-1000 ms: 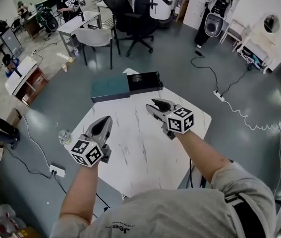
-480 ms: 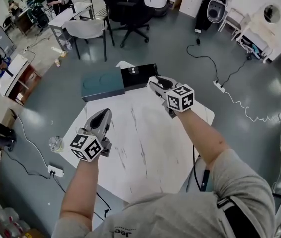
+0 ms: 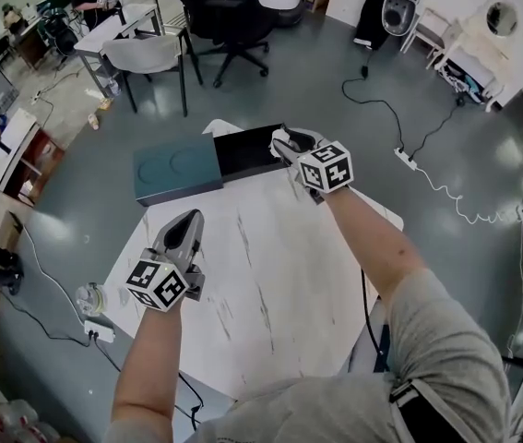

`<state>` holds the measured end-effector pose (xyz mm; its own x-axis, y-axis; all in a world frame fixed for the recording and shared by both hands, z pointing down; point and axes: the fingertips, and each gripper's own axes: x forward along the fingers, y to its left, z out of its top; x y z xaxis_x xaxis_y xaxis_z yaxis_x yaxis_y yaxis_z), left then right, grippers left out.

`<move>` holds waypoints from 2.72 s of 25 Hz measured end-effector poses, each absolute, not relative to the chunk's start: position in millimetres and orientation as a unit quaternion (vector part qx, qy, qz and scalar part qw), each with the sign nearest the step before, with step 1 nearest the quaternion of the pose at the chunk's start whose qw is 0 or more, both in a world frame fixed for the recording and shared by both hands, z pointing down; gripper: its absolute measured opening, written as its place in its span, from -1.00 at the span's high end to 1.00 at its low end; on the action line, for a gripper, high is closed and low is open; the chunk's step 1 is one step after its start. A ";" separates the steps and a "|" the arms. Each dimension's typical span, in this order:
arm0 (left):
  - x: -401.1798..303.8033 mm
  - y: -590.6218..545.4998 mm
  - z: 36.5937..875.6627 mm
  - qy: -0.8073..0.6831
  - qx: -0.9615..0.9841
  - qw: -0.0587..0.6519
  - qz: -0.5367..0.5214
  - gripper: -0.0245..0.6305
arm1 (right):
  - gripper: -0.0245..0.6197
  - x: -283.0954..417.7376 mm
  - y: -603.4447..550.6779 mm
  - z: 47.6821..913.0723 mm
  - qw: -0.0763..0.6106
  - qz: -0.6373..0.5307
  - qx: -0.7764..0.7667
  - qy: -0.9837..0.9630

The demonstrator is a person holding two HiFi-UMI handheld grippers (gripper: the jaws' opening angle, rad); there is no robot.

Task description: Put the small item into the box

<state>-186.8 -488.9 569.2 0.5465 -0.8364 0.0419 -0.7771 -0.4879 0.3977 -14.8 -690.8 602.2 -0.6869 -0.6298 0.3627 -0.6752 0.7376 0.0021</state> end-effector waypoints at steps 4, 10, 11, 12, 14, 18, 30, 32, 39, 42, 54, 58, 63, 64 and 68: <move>-183.4 -500.9 581.3 -0.467 0.859 0.195 -0.082 0.91 | 0.47 -10.5 -715.3 619.6 0.187 0.059 0.365 -0.910; -180.1 -517.4 596.9 -0.464 0.859 0.199 -0.084 0.91 | 0.47 -7.1 -743.4 645.1 0.208 0.053 0.372 -0.903; -180.1 -520.1 598.3 -0.464 0.859 0.200 -0.085 0.91 | 0.47 -7.3 -746.9 647.8 0.210 0.052 0.373 -0.902; -180.1 -522.6 599.4 -0.464 0.859 0.200 -0.085 0.91 | 0.47 -7.5 -750.2 650.1 0.212 0.051 0.373 -0.902; -179.1 -526.8 601.2 -0.462 0.860 0.200 -0.086 0.91 | 0.47 -8.4 -756.3 654.7 0.216 0.048 0.373 -0.901; -173.4 -530.9 604.6 -0.455 0.864 0.198 -0.085 0.91 | 0.47 -10.6 -765.2 663.8 0.227 0.041 0.370 -0.900; -162.9 -533.9 624.0 -0.444 0.867 0.209 -0.089 0.91 | 0.47 -12.5 -778.6 683.9 0.241 0.032 0.363 -0.900; -163.7 -534.0 625.8 -0.445 0.866 0.211 -0.090 0.91 | 0.47 -12.4 -779.7 687.0 0.245 0.030 0.362 -0.899; -161.6 -533.6 630.3 -0.444 0.864 0.216 -0.095 0.91 | 0.47 -11.3 -777.3 696.5 0.243 0.033 0.365 -0.898; -159.1 -532.3 628.9 -0.443 0.864 0.218 -0.097 0.91 | 0.47 -10.2 -776.3 696.2 0.246 0.032 0.365 -0.897; -155.8 -525.0 622.9 -0.441 0.865 0.217 -0.101 0.91 | 0.46 -4.5 -765.8 698.3 0.253 0.038 0.371 -0.893; -154.5 -522.4 621.0 -0.440 0.866 0.216 -0.102 0.91 | 0.39 -6.0 -761.4 702.5 0.269 0.036 0.361 -0.892; -155.7 -517.7 618.4 -0.440 0.866 0.215 -0.101 0.91 | 0.29 -5.9 -754.9 699.9 0.265 0.035 0.357 -0.895; -155.9 -517.2 617.5 -0.440 0.866 0.215 -0.101 0.91 | 0.28 -5.7 -754.4 698.2 0.262 0.036 0.358 -0.895; -155.8 -515.5 611.0 -0.440 0.866 0.213 -0.104 0.91 | 0.26 -5.4 -751.5 689.4 0.258 0.033 0.360 -0.896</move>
